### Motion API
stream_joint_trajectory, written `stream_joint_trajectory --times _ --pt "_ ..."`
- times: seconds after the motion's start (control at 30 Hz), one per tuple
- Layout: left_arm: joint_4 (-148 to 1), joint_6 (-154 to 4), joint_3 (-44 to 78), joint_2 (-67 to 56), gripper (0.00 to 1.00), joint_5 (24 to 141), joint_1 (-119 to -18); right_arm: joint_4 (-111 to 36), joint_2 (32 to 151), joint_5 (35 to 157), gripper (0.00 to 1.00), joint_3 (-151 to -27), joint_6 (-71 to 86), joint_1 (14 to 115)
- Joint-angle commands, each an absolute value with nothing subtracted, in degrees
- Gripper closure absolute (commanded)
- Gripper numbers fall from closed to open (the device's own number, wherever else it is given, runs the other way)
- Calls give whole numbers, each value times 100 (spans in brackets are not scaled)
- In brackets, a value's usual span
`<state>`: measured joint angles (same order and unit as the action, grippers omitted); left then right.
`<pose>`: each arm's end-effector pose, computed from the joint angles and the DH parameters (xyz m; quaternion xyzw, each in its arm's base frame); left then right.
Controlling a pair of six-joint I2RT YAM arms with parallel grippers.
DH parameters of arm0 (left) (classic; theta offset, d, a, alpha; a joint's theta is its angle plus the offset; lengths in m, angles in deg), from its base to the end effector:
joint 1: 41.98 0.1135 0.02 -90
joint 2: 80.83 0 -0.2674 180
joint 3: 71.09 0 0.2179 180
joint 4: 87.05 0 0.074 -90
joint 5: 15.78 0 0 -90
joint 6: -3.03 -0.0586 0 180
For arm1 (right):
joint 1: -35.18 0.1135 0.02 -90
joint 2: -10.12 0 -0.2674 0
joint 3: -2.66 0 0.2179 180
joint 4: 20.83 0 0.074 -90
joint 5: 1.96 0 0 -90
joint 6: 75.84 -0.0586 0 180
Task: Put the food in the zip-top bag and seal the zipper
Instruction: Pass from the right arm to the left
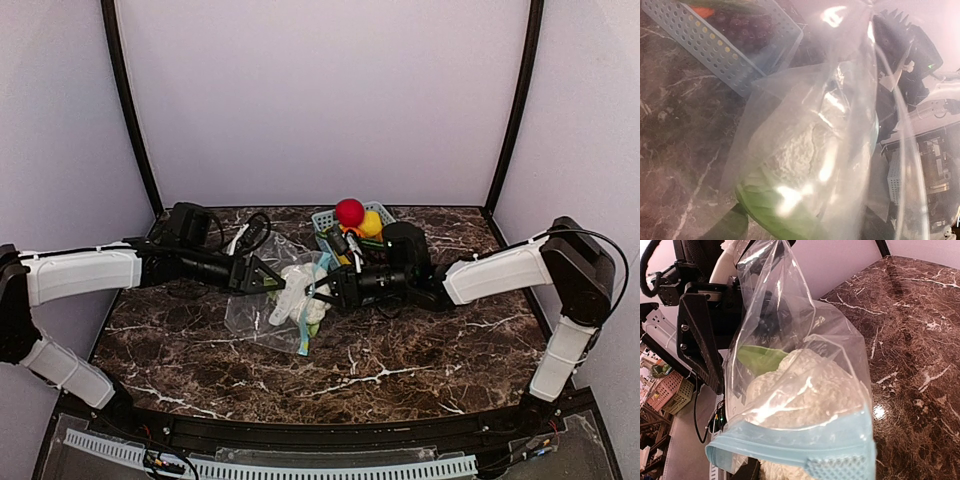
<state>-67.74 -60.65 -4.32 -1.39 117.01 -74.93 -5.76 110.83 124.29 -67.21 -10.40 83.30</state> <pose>0.2157 -0.1872 0.2666 0.2237 0.8027 -0.5006 0.2347 0.2235 0.3012 0.2316 -0.3385 0.7036 0.5397 0.3149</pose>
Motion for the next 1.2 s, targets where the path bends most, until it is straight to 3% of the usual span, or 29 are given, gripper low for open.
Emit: stream_joint_trajectory --times 0.0,0.57,1.17 --pt "-7166 -5922 -458 -113 30 11937 -7586 -285 10913 12558 100 -6932 -1080 8405" --pt "-6805 -6151 -198 123 30 11477 -7739 262 10538 13172 100 -6838 -1474 8449" --pt "-8506 -5259 -347 323 25 12442 -8243 147 10654 12986 100 -7132 -1475 8554"
